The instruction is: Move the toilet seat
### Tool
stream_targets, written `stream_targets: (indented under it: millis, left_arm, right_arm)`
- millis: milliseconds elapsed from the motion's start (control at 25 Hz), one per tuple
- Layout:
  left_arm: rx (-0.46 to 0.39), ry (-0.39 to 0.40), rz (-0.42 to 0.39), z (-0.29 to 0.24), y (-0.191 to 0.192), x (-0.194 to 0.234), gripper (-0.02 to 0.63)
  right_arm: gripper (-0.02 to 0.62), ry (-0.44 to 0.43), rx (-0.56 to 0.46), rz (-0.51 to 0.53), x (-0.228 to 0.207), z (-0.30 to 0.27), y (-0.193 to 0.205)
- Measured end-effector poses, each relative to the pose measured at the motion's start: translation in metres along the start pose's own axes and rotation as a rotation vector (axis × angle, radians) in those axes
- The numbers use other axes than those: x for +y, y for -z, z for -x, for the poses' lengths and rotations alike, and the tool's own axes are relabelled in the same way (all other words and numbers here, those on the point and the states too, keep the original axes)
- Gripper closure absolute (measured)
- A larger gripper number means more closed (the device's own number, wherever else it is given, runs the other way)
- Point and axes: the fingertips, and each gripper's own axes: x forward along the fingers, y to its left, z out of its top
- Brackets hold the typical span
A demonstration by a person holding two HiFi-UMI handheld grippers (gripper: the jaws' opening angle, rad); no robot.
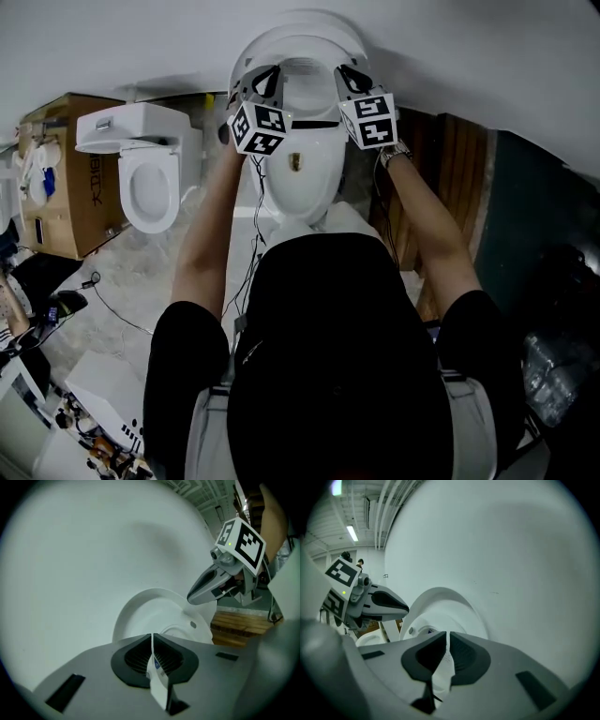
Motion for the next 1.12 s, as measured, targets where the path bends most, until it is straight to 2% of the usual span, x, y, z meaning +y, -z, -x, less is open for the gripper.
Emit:
stream_targets:
  millis: [240,480,720,1000,1120]
  left_arm:
    - [-0.082,0.031,0.135,0.046,-0.013,-0.02,0.597]
    - [-0.173,0.081,0.27,0.108,-0.027,-0.038,0.597]
    - [-0.231,0.088,0.333,0.173,-0.027,-0.044,0.597]
    - [-0.278,0.12,0.362,0.241,-0.018,-0.062,0.597]
    - [-0.291,0.141,0.348,0.266,-0.013,-0.077,0.597]
  right_arm:
    - [0.581,-0.011,-0.051,-0.096,0.025,0.049,0.004]
    - [0.581,-0.026,-0.172,-0.232,0.056,0.108,-0.011]
    - [0.581,-0.039,-0.258,-0.279,0.093,0.161,-0.024]
    - [0.581,-0.034,-0.304,-0.296,0.131,0.217,-0.029]
    - [0.581,-0.027,-0.323,-0.308,0.145,0.242,-0.029]
